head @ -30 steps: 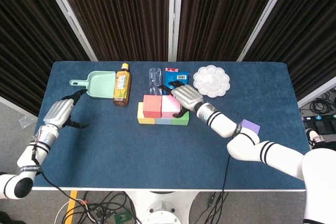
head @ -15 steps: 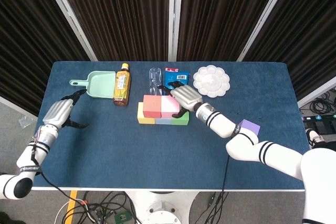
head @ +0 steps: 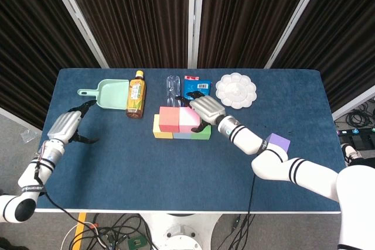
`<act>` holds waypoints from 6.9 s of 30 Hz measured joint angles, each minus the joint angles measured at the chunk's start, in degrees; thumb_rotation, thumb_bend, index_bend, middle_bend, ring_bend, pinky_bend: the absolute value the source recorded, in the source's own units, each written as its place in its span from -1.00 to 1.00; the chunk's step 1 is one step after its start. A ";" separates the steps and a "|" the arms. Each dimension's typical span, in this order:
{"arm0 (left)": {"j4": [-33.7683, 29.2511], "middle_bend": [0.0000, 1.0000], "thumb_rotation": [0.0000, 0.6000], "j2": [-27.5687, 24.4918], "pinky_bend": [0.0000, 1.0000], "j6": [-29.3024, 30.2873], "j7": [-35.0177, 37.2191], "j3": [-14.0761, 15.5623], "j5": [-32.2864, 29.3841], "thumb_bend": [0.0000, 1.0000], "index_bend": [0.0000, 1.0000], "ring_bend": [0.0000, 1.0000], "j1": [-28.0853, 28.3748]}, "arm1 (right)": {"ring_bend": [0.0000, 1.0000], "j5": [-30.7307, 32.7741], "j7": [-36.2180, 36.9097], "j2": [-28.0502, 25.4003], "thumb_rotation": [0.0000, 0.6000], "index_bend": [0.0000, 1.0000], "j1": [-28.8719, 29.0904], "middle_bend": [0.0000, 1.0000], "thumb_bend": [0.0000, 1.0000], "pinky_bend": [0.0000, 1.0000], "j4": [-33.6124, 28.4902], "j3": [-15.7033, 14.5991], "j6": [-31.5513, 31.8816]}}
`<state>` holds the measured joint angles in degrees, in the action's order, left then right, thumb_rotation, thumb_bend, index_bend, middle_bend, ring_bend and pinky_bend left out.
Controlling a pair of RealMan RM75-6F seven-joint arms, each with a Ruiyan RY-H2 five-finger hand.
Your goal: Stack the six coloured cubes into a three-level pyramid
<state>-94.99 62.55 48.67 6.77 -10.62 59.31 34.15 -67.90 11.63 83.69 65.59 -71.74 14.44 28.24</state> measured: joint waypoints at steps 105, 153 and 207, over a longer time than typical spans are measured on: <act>-0.73 -0.86 1.00 0.41 -0.73 3.31 4.15 0.41 4.27 -0.79 -1.00 -0.74 -3.78 | -1.00 -23.97 11.76 -13.93 1.00 -1.00 -22.10 -0.44 -0.79 -1.00 -5.36 -10.68 16.48; -1.34 -0.86 1.00 -0.37 -0.73 4.20 5.23 0.03 4.58 -0.81 -1.00 -0.74 -4.80 | -0.95 -27.40 6.25 -5.91 1.00 -0.73 -22.30 -0.21 -0.71 -1.00 4.57 -15.41 27.79; 2.11 -0.86 1.00 3.07 -0.73 10.41 -4.46 1.96 7.63 -0.81 -1.00 -0.74 -5.89 | -0.93 31.56 -26.54 -12.66 1.00 -0.74 14.79 -0.22 -0.73 -1.00 -16.67 -3.97 6.52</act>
<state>-92.88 65.62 59.08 2.30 -8.67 66.94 28.26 -36.34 -14.92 71.03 80.38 -88.41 10.47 34.76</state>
